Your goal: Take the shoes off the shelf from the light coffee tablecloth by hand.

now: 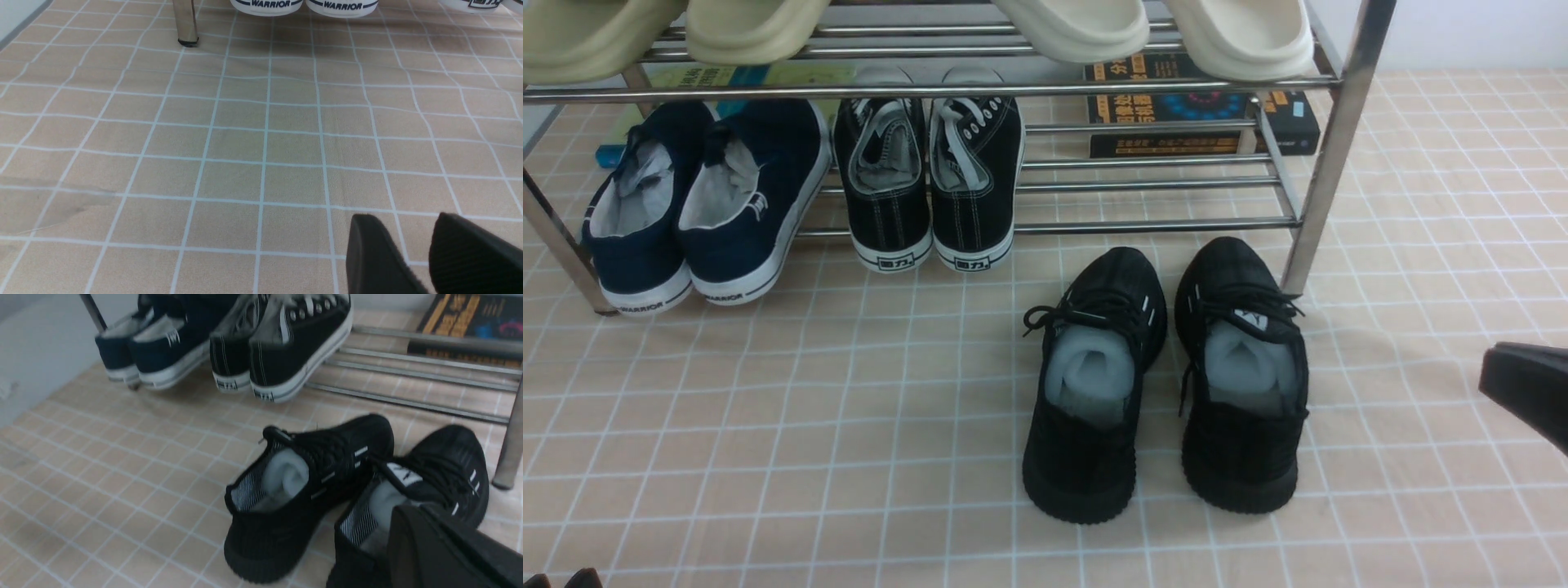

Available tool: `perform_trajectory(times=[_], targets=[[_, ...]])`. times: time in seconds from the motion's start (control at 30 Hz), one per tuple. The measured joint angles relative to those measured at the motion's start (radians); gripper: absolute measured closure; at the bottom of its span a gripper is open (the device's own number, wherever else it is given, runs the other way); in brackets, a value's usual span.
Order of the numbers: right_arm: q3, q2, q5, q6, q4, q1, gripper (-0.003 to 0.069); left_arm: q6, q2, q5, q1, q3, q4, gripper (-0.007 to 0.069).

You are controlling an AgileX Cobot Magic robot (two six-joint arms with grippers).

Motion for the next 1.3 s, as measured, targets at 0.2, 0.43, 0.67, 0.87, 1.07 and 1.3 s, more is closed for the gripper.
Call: perform_trajectory(times=[0.2, 0.43, 0.67, 0.87, 1.07, 1.3], targets=[[0.151, -0.034, -0.195, 0.000, 0.003, 0.000, 0.0669, 0.000, 0.000, 0.000, 0.000, 0.000, 0.000, 0.0383], [0.208, -0.034, -0.205, 0.000, 0.003, 0.000, 0.0664, 0.000, 0.000, 0.000, 0.000, 0.000, 0.000, 0.0383], [0.208, -0.034, -0.205, 0.000, 0.003, 0.000, 0.0658, 0.000, 0.000, 0.000, 0.000, 0.000, 0.000, 0.0383], [0.217, -0.059, -0.172, -0.008, -0.004, -0.010, 0.0656, 0.000, 0.000, 0.000, 0.000, 0.000, 0.000, 0.0383], [0.306, -0.238, -0.033, -0.112, -0.005, -0.216, 0.0650, 0.000, 0.000, 0.000, 0.000, 0.000, 0.000, 0.0383], [0.431, -0.469, 0.134, -0.191, -0.003, -0.482, 0.0643, 0.000, 0.000, 0.000, 0.000, 0.000, 0.000, 0.0383]])
